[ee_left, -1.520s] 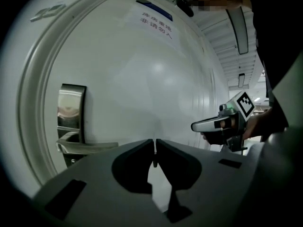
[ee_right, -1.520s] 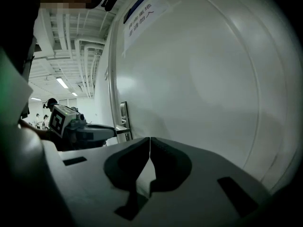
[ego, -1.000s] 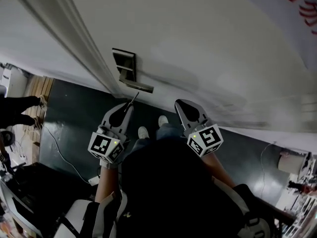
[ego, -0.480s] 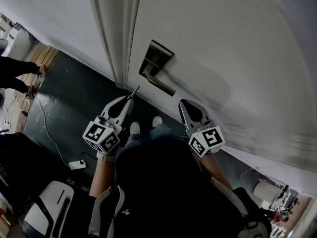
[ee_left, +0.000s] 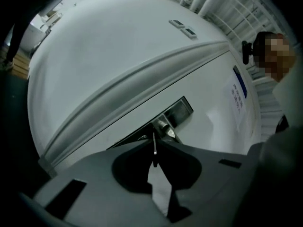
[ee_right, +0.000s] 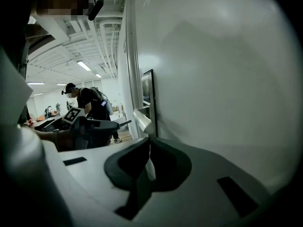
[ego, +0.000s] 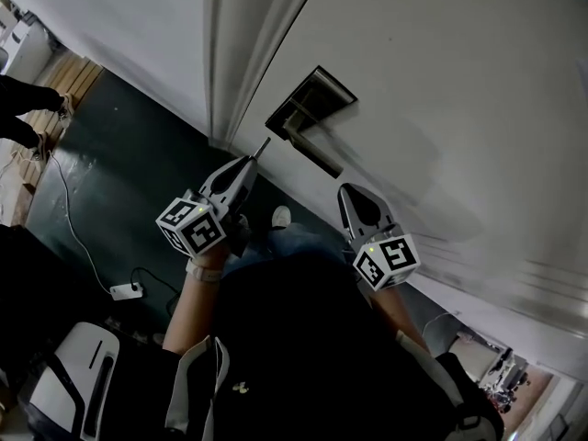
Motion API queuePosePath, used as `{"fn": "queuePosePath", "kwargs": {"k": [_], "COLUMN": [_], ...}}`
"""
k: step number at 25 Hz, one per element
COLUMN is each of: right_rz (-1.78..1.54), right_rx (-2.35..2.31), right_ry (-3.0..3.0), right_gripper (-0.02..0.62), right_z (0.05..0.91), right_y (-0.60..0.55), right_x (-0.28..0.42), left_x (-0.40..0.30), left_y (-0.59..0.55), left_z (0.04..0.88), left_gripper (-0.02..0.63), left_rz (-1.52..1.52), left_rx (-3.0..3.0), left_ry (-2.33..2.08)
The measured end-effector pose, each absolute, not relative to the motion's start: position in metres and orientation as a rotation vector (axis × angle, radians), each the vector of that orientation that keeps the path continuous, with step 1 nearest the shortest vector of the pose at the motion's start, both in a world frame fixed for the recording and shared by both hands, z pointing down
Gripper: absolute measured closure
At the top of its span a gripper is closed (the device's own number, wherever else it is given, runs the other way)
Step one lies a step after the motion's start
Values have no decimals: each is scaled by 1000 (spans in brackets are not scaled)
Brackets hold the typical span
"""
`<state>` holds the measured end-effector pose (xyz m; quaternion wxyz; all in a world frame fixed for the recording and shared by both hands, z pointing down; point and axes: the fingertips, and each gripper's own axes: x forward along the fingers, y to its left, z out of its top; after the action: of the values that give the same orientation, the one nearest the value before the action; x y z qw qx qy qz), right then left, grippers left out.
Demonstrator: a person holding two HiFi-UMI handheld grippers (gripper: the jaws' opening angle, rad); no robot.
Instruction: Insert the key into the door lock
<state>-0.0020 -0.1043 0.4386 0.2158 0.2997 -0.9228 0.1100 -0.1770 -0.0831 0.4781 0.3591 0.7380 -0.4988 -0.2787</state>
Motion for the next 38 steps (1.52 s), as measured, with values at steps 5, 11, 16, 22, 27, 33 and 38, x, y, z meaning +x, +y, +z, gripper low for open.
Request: {"fn": "queuePosePath", "kwargs": {"k": [5, 11, 16, 22, 27, 33, 38], "right_rz": [298, 306, 326, 355, 374, 401, 430], "right_rx": [832, 853, 894, 948, 978, 1007, 1036], "right_ry": [-2532, -2515, -2506, -2505, -2515, -2535, -2548], "right_gripper": [577, 577, 578, 577, 577, 577, 578], "right_z": [444, 448, 449, 447, 445, 446, 447], "right_y": [-103, -102, -102, -100, -98, -95, -92], "right_x": [-4, 0, 10, 24, 32, 38, 45], "left_x": [-174, -166, -160, -157, -157, -154, -154], "left_y": [-100, -121, -133, -140, -138, -136, -139], "left_z": [491, 501, 505, 503, 501, 504, 498], "left_gripper": [577, 577, 577, 577, 577, 577, 577], "left_rz": [-760, -770, -762, -778, -772, -765, -786], "left_rx": [1842, 1801, 1764, 1750, 1723, 1687, 1665], "left_ry": [-1220, -1167, -1137, -1117, -1116, -1110, -1095]}}
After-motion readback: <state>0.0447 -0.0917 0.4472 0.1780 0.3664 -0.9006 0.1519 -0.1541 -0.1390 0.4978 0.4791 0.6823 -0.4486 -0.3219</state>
